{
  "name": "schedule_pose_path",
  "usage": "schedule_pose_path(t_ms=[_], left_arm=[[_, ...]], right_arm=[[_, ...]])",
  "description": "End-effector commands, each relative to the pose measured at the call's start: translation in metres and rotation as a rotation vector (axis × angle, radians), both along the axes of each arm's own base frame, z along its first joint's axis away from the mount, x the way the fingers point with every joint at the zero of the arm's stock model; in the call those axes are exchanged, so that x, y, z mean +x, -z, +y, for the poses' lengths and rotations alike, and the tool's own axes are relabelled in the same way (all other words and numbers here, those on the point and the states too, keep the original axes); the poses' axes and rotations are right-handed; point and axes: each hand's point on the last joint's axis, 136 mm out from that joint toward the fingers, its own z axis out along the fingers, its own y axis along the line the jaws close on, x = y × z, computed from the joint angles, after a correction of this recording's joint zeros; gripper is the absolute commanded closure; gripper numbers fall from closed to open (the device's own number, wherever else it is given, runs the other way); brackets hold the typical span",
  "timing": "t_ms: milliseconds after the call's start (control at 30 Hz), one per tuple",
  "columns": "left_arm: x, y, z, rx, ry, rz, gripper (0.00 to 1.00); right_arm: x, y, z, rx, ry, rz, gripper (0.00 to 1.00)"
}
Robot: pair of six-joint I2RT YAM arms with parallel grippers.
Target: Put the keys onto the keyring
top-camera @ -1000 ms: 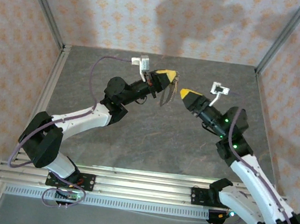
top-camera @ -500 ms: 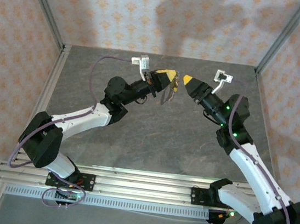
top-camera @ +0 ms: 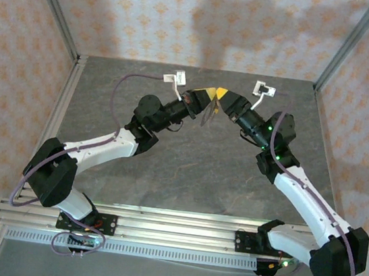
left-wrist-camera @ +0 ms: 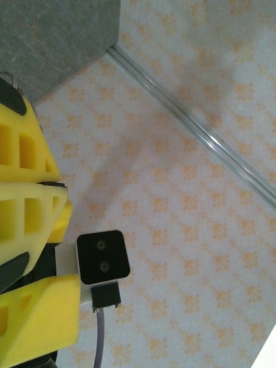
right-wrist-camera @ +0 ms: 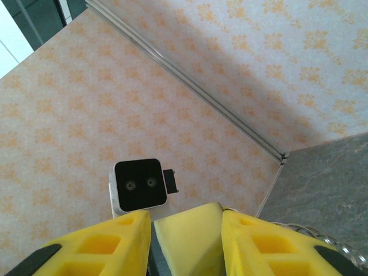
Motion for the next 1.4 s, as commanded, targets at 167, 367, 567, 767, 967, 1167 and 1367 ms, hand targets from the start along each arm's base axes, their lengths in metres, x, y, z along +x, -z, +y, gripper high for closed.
schedule_pose_path(t_ms=[167,367,567,767,967,1167,1367], left_arm=[[-0.012,-0.037,0.011,-0.066,-0.022,-0.064,1.0],[-0.01,-0.033,0.011,-0.061,-0.027,-0.058,1.0],[-0.009,-0.032,0.009,-0.064,-0.022,-0.055,1.0],[-0.009,-0.032,0.01,-0.066,-0.024,-0.056,1.0],[-0.009,-0.031,0.009,-0.065,-0.026,-0.056,1.0],[-0.008,-0.03,0.01,-0.062,-0.03,-0.056,1.0],[-0.007,-0.03,0.009,-0.065,-0.027,-0.055,1.0]], right_arm=[[-0.005,-0.021,-0.007,0.018,0.043,-0.076,0.66],[-0.001,-0.014,-0.024,-0.024,0.132,-0.061,0.66],[0.005,-0.007,-0.018,-0.006,0.1,-0.04,0.68],[0.007,-0.008,-0.005,0.013,0.032,-0.042,0.69],[0.007,-0.006,0.003,0.011,0.006,-0.037,0.74],[0.008,-0.002,0.005,0.008,0.0,-0.028,0.84],[0.007,0.001,0.006,0.006,-0.007,-0.022,0.9]])
